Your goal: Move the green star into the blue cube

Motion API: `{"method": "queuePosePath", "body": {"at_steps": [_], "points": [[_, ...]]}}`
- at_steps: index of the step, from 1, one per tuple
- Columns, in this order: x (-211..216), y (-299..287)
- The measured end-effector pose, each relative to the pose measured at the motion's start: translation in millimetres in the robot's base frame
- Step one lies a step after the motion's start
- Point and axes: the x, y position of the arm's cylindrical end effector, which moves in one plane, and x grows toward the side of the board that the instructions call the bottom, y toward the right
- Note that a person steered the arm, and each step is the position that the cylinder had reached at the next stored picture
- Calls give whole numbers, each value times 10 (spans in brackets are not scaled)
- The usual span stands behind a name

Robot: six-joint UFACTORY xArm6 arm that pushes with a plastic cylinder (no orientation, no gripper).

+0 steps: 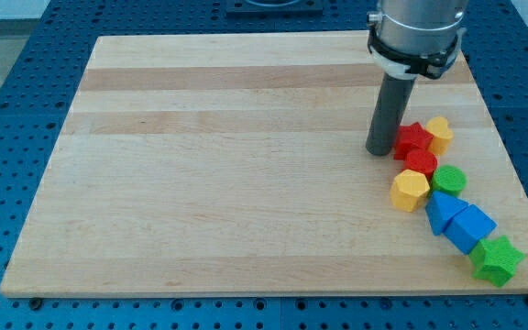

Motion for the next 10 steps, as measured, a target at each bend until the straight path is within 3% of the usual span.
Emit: {"method": "queuePosePath", "body": {"at_steps": [3, 4, 5, 6, 7, 8, 9, 10], "points": [[-146, -69], [-669, -48], [-894, 517], [-838, 1337], [54, 1861], [1264, 1919], [1744, 1857], [1737, 1839]]}}
